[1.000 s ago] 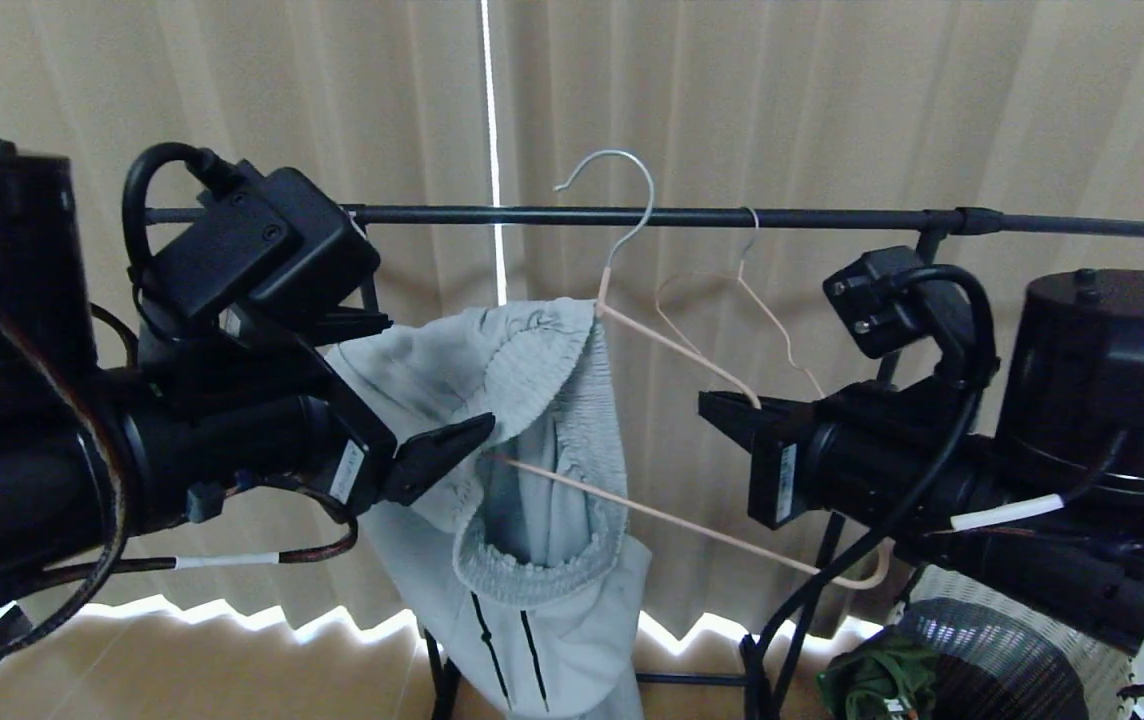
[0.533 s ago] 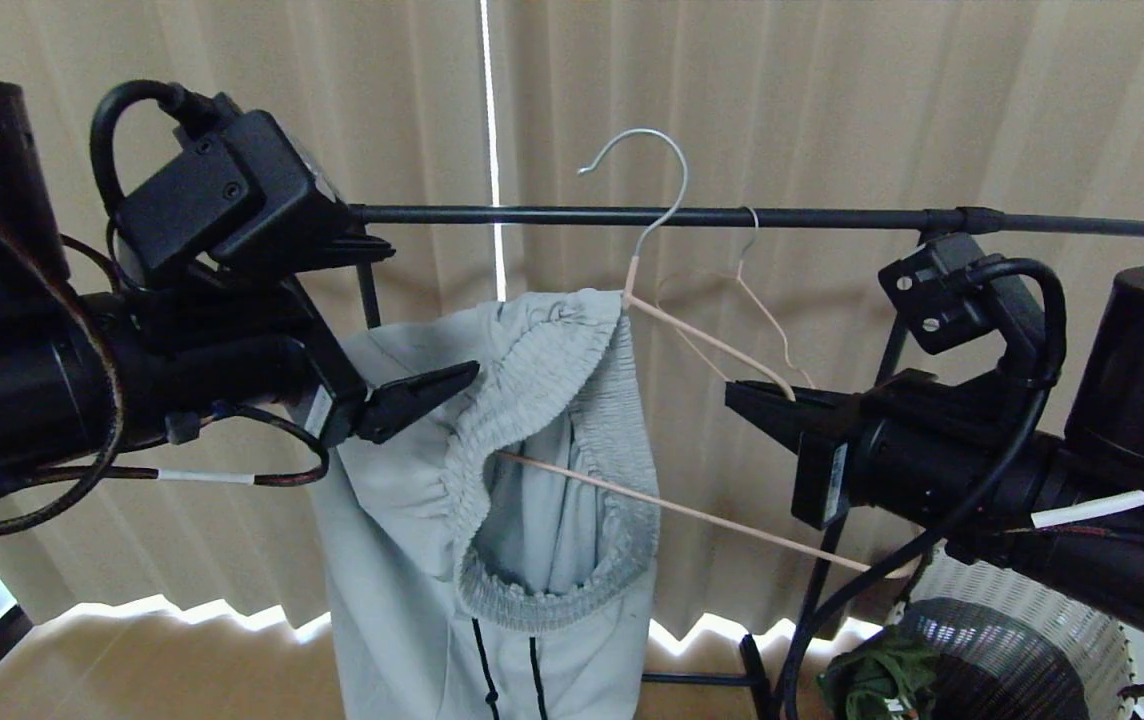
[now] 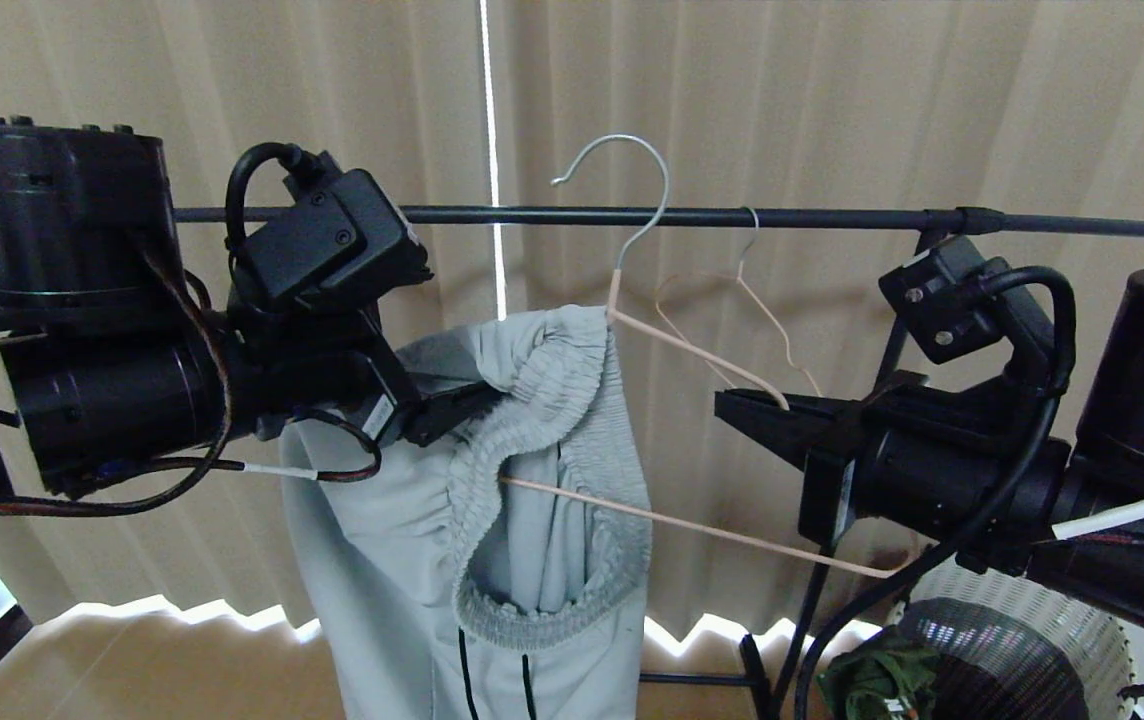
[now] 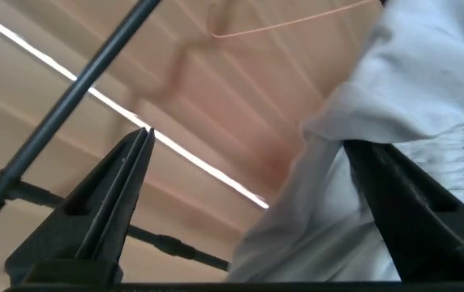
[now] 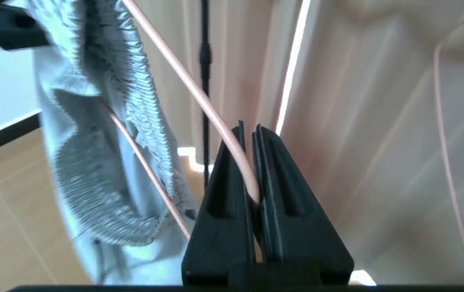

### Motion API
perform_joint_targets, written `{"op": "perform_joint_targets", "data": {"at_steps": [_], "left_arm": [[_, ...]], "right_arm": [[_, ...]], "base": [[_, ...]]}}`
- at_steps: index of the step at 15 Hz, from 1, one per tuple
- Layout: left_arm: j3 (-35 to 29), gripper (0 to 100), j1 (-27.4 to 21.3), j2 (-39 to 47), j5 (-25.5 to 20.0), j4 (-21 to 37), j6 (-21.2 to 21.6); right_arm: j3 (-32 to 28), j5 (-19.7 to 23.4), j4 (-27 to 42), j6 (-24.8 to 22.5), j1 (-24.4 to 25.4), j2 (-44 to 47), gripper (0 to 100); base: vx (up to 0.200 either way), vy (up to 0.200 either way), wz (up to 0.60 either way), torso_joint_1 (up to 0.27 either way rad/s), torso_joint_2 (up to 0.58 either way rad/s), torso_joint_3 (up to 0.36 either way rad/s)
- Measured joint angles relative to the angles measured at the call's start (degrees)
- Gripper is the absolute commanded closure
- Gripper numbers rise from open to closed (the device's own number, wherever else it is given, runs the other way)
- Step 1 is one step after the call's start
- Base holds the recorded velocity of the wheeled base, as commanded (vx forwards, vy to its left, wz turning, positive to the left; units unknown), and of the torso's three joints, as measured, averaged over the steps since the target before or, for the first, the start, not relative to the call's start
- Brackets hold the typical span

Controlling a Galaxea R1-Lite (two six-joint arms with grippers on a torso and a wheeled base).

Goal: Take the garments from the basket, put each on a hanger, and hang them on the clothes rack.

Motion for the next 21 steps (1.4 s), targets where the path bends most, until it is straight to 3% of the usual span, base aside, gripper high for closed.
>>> {"op": "perform_joint_targets", "data": {"at_steps": [10,11,15,17,19,21], "left_arm": [[1.7,100,0.1,0.2,0.1,-0.3,-0.2],[2.0,100,0.1,0.2,0.1,-0.3,-0.2],[4.2,100,0.2,0.0,3.9,-3.5,-0.4],[4.7,100,0.2,0.1,12.6,-3.6,-1.0],[4.9,100,0.3,0.2,21.1,-3.6,-4.2],[4.1,100,0.4,0.9,25.1,-3.7,-9.3]], "right_arm": [[0.4,0.2,-1.8,-1.8,0.3,-0.3,100],[0.6,0.2,-1.9,-2.2,0.2,-0.3,0],[1.3,-0.3,-2.3,-5.9,-0.8,-0.3,0],[1.3,-0.2,-2.9,-9.8,-2.9,-0.3,0],[1.2,-0.3,-8.5,-11.3,-3.6,0.4,0],[1.7,-0.3,-9.8,-12.2,-3.7,1.4,0]], "base": [[0.0,0.0,0.0,0.0,0.0,0.0],[0.0,0.0,0.0,0.0,0.0,0.0],[0.0,0.0,0.0,0.0,0.0,0.0],[0.0,0.0,0.0,0.0,0.0,0.0],[0.0,0.0,0.0,0.0,0.0,0.0],[0.0,0.0,0.0,0.0,0.0,0.0]]}}
